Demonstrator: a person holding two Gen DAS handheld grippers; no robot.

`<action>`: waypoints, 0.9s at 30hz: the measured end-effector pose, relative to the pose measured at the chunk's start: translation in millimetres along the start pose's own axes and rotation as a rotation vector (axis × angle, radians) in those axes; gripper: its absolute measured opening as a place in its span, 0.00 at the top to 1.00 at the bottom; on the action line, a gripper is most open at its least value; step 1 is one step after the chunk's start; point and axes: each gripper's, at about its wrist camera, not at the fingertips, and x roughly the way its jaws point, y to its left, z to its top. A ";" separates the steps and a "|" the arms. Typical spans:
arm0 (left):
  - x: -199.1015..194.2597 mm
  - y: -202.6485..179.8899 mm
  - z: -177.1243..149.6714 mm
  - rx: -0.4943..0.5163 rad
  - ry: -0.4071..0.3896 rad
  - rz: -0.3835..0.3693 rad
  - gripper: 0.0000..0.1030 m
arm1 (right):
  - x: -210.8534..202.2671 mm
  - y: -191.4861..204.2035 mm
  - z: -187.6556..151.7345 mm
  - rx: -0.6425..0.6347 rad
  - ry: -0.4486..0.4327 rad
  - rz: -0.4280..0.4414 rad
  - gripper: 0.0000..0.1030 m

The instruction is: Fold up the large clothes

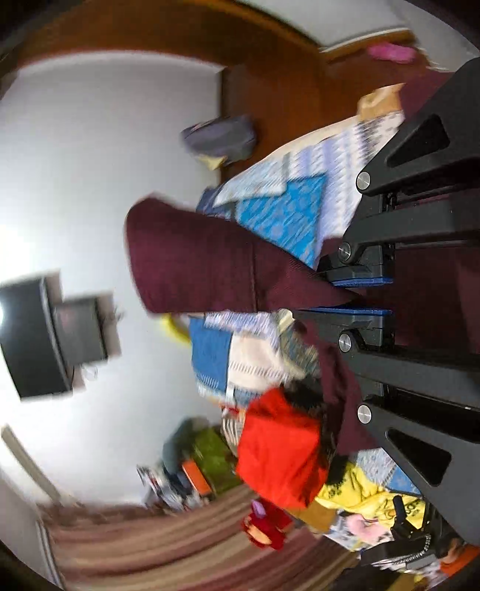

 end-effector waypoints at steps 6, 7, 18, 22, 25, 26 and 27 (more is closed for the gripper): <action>19.0 -17.3 -0.3 0.030 0.053 -0.002 0.20 | 33.9 -59.8 -60.1 0.120 0.204 -0.053 0.92; 21.7 -18.0 -1.1 0.027 0.061 -0.003 0.19 | 43.4 -69.9 -75.0 0.158 0.257 -0.048 0.92; 29.0 -17.9 -10.3 0.010 0.088 -0.009 0.13 | 54.4 -139.8 -140.1 0.556 0.459 0.066 0.74; 29.3 -19.9 -12.5 0.015 0.086 -0.005 0.12 | 34.3 -154.0 -137.9 0.535 0.454 -0.021 0.62; 26.7 -21.0 -11.0 0.022 0.082 0.005 0.12 | 19.9 -161.2 -133.9 0.496 0.442 -0.078 0.61; 24.2 -21.7 -9.8 0.028 0.072 0.010 0.13 | 14.0 -160.3 -130.2 0.450 0.431 -0.129 0.61; 19.2 -22.9 -7.7 0.036 0.058 0.010 0.13 | 7.4 -157.9 -125.8 0.395 0.417 -0.179 0.61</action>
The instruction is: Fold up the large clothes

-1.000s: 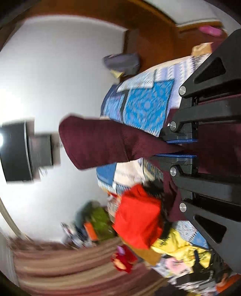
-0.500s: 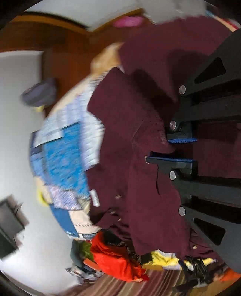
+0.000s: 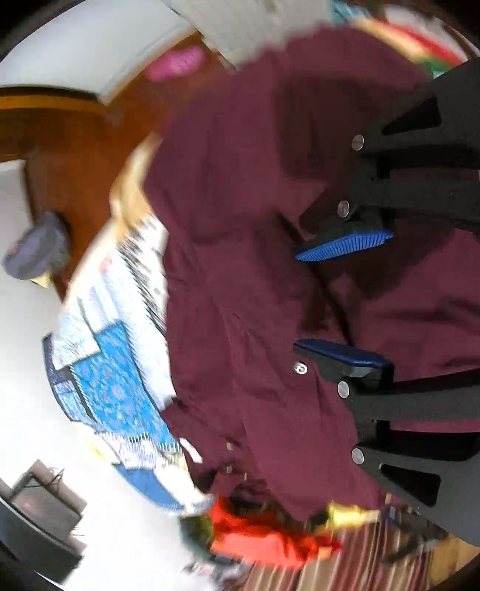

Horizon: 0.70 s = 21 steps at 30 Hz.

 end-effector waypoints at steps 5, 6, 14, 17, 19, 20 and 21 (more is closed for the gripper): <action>-33.9 -3.3 25.3 0.001 -0.131 -0.031 0.12 | -22.7 25.4 1.0 -0.190 -0.094 -0.116 0.57; -37.4 -4.1 31.7 0.003 -0.150 -0.034 0.12 | -22.3 33.3 0.7 -0.226 -0.102 -0.117 0.55; -4.9 -25.5 66.3 0.030 -0.112 -0.054 0.12 | 46.7 77.1 2.7 -0.361 0.007 -0.131 0.44; 14.0 -29.0 57.3 0.042 -0.044 -0.050 0.12 | 68.1 68.4 -3.0 -0.342 0.091 -0.154 0.44; 20.9 -29.6 43.4 0.058 -0.015 -0.062 0.12 | 75.0 58.6 -12.2 -0.352 0.119 -0.169 0.44; 22.2 -29.5 36.8 0.059 -0.005 -0.068 0.12 | 75.0 55.0 -16.5 -0.356 0.127 -0.168 0.44; 23.1 -28.6 29.8 0.058 -0.002 -0.071 0.12 | 76.0 49.3 -22.3 -0.359 0.135 -0.167 0.44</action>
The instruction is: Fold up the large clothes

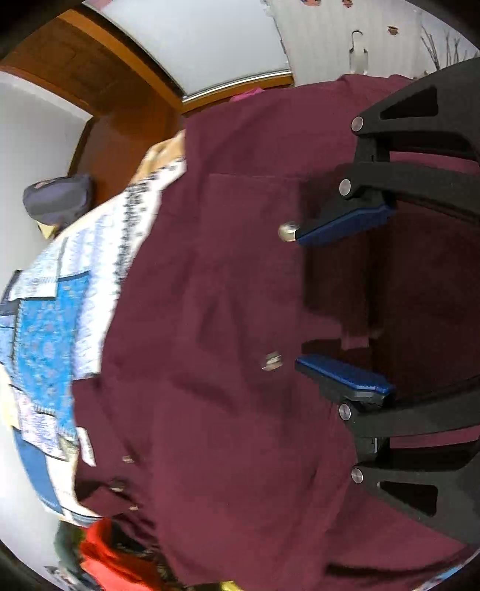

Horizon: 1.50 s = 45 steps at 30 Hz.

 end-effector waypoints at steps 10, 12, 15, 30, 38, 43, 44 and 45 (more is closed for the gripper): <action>-18.5 -7.3 -14.7 -0.014 -0.026 0.041 0.12 | -20.6 -25.5 -29.6 0.070 -0.062 0.001 0.35; -26.5 -13.1 -9.4 0.022 -0.042 0.073 0.12 | -31.2 -33.5 -34.1 0.080 -0.098 -0.024 0.35; -40.0 -18.8 4.3 0.035 -0.072 0.058 0.12 | -52.3 -49.7 -43.3 0.152 -0.156 -0.037 0.35; -50.7 -104.6 71.3 0.144 -0.175 -0.097 0.12 | -66.6 -171.8 -112.7 0.660 -0.185 -0.018 0.35; -26.1 -145.1 62.2 0.220 -0.111 -0.139 0.12 | -23.2 -207.6 -149.3 0.903 -0.147 0.184 0.34; -19.1 -152.0 54.1 0.244 -0.076 -0.168 0.12 | -3.7 -224.0 -136.6 0.980 -0.157 0.206 0.32; -19.8 -151.0 52.0 0.246 -0.073 -0.171 0.12 | -3.6 -226.2 -135.8 0.989 -0.155 0.202 0.32; -20.3 -150.6 50.0 0.248 -0.072 -0.170 0.12 | 0.2 -229.2 -132.9 1.005 -0.152 0.194 0.32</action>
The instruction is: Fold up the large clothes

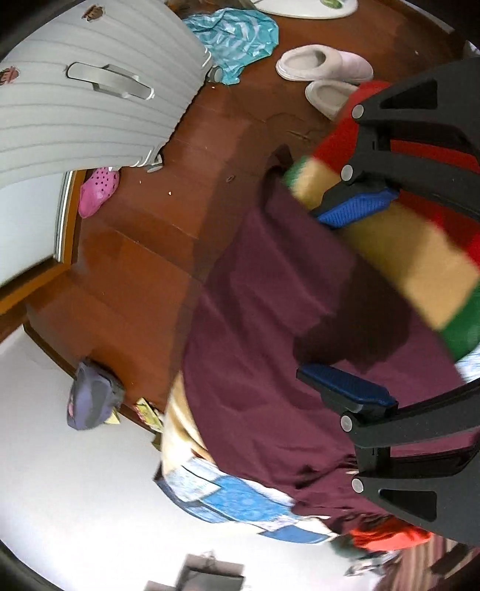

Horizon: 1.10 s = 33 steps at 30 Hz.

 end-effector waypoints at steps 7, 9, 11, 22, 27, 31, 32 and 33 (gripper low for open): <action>-5.5 11.1 -7.3 -0.021 -0.008 0.047 0.12 | 6.3 5.5 11.6 0.005 -0.035 -0.068 0.42; -8.8 17.6 -8.9 -0.041 -0.014 0.048 0.12 | -0.1 9.1 11.7 -0.013 -0.058 -0.074 0.58; -11.8 23.9 -11.1 -0.057 -0.020 0.054 0.12 | -8.5 16.0 10.2 -0.038 -0.079 -0.072 0.80; -25.9 42.7 -20.4 -0.125 -0.042 -0.008 0.12 | -108.2 125.3 -18.4 -0.361 -0.362 -0.023 0.86; -36.7 44.6 -24.8 -0.102 -0.073 0.010 0.12 | -130.2 187.2 -50.9 -0.532 -0.371 0.107 0.86; -47.7 47.3 -28.4 -0.088 -0.101 0.028 0.12 | -119.5 224.4 -82.4 -0.675 -0.318 0.164 0.86; -49.7 48.4 -29.0 -0.088 -0.105 0.029 0.12 | -113.6 232.4 -91.8 -0.710 -0.291 0.181 0.86; -52.1 49.5 -29.7 -0.088 -0.111 0.031 0.12 | -105.7 240.6 -102.1 -0.748 -0.259 0.193 0.86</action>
